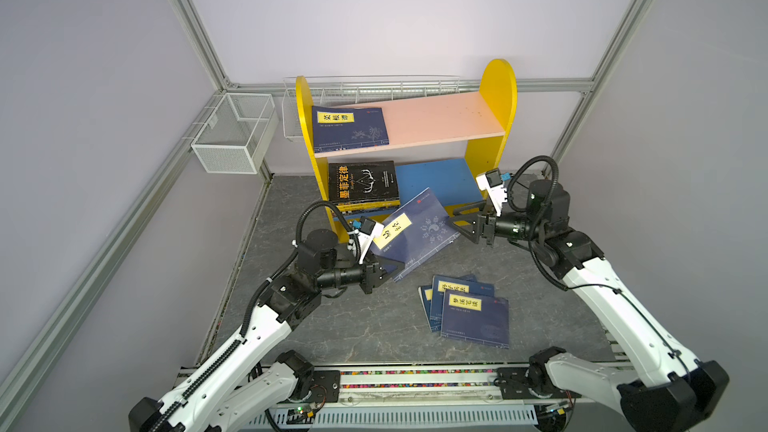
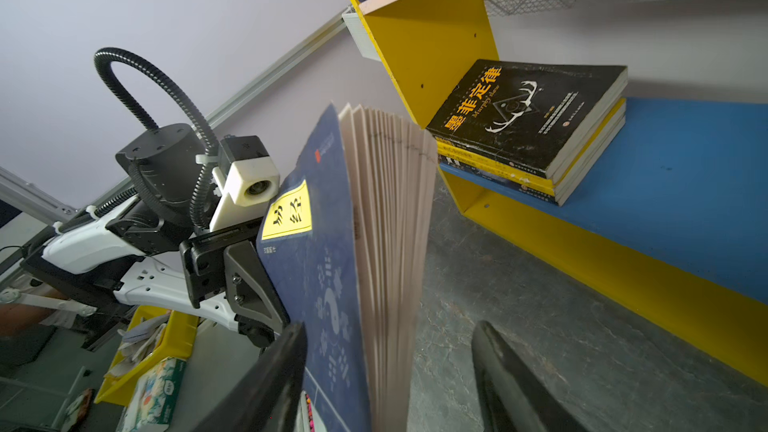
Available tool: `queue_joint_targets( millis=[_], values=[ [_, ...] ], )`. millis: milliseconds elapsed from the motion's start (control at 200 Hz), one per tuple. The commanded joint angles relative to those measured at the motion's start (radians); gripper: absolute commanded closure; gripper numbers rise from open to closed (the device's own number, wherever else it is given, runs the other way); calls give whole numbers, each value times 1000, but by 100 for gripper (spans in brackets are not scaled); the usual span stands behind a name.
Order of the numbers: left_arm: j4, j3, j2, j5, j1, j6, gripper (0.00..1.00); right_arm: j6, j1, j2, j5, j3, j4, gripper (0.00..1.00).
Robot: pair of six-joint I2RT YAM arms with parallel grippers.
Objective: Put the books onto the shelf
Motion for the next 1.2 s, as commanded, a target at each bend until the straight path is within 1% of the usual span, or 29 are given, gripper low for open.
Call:
queue_joint_targets(
  millis=[0,45,235,405,505,730,800,840,875,930,935,940,955,965,1000,1025,1060,1125,1195],
  values=[
    [1,36,-36,10,6,61,100,-30,-3,-4,-84,10,-15,36],
    [0,35,-41,3,8,66,100,-22,-2,4,-102,10,-15,37],
    [16,34,-46,-6,8,67,100,3,1,22,-181,8,18,51],
    [35,33,-33,0,9,60,100,7,9,22,-214,4,27,60],
    [50,29,-30,2,9,53,100,0,15,24,-220,4,22,66],
    [69,21,-27,-10,9,47,100,-6,37,33,-252,14,23,89],
    [85,14,-28,-26,11,30,100,-3,40,33,-239,17,26,93],
    [82,13,-27,-57,14,13,100,-1,42,31,-226,20,26,94],
    [76,12,-32,-93,17,-2,95,2,41,29,-211,23,32,94],
    [73,5,-40,-142,25,-24,85,7,41,26,-182,37,33,94],
    [74,4,-41,-145,26,-26,84,9,41,25,-179,39,34,94],
    [76,3,-43,-147,28,-29,78,9,41,25,-176,40,36,94],
    [82,-1,-47,-150,35,-37,69,14,41,25,-169,44,40,94],
    [87,-5,-48,-149,40,-43,61,18,41,25,-162,47,43,94],
    [112,-18,-53,-139,61,-73,42,29,40,22,-136,59,56,94],
    [133,-28,-55,-127,80,-96,32,39,39,21,-109,69,64,94],
    [161,-44,-61,-113,102,-124,22,57,37,16,-78,82,90,94],
    [200,-81,-76,-120,134,-166,16,107,29,11,-36,103,153,94],
    [239,-125,-104,-158,156,-205,15,175,24,11,12,136,233,94]
  ],
)
